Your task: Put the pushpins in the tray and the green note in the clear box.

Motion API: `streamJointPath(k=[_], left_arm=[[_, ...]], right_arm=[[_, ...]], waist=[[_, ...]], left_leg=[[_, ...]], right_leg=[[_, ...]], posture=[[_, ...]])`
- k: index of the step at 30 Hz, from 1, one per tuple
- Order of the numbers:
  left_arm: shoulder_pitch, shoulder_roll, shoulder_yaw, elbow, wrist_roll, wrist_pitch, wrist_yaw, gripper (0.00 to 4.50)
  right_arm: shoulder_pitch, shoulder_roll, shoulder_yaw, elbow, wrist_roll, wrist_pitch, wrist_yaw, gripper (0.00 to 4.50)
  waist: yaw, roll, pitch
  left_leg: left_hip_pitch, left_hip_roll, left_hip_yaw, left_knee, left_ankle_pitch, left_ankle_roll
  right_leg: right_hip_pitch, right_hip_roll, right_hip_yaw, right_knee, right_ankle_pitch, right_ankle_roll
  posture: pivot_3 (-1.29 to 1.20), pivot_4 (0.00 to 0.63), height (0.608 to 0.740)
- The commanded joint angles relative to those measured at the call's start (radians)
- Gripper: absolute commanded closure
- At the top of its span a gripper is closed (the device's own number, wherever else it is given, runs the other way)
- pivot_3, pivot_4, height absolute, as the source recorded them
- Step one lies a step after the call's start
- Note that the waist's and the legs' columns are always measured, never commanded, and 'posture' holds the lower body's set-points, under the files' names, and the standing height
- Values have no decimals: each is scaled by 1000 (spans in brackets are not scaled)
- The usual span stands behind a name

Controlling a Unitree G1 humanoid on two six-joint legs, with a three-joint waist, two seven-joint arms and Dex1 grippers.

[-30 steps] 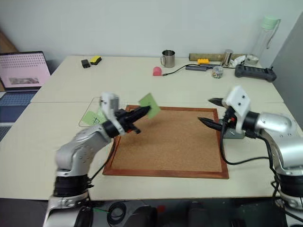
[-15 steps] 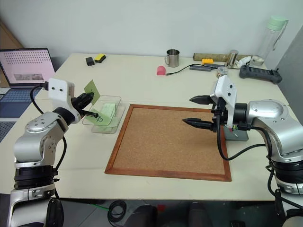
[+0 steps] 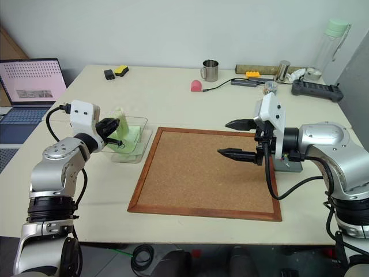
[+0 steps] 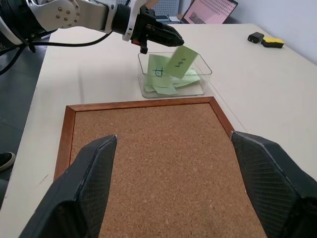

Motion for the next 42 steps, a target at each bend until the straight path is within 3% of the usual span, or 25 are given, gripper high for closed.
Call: streamJointPath(k=[1, 6, 14, 21, 30, 37, 42], left_arm=[[-1, 23, 11, -67, -4, 3, -18, 2819], [17, 40, 18, -116, -9, 28, -40, 1828], [47, 180, 13, -204, -40, 62, -204, 290], [165, 397, 57, -176, -51, -13, -439, 290], [190, 361, 109, -97, -147, -68, -534, 290], [333, 503, 204, -10, -127, -130, -663, 290], [404, 522, 262, 16, -155, -153, -720, 290]], right_arm=[[-6, -19, -35, -41, 19, -1, -9, 674], [0, -24, -31, -42, 16, -4, -7, 674], [16, -37, -37, -41, 6, -10, -10, 674], [187, -149, -126, -43, -42, -67, 10, 674], [284, -188, -192, -59, -37, -80, -11, 674], [423, -317, -369, 32, -67, -104, 71, 674], [537, -364, -474, 125, -118, -174, 124, 674]], waist=[[0, 0, 0], [0, 0, 0], [-1, 0, 0], [-1, 0, 0], [-1, 0, 0], [-5, 0, 0], [-2, 0, 0]], left_leg=[[0, 0, 0, 0, 0, 0], [0, 0, 0, 0, 0, 0], [-11, 0, 1, 1, 0, 0], [-13, 1, 3, 0, 0, 0], [-12, 2, 6, 1, 1, 1], [-12, 2, 7, 0, 1, 1], [-11, 2, 9, 0, 0, 1]], right_leg=[[0, 0, 0, 0, 0, 0], [0, 0, 0, 0, 0, 0], [-12, 0, 0, 3, 1, -1], [-15, 0, 2, 1, 1, -1], [-14, 0, 2, 2, 2, -2], [-16, 0, 2, 3, 2, -2], [-14, 0, 2, 2, 2, -2]], posture=[[0, 150, 740], [0, 150, 740], [0, 150, 740], [0, 150, 740], [0, 150, 740], [0, 150, 740], [0, 150, 740]])
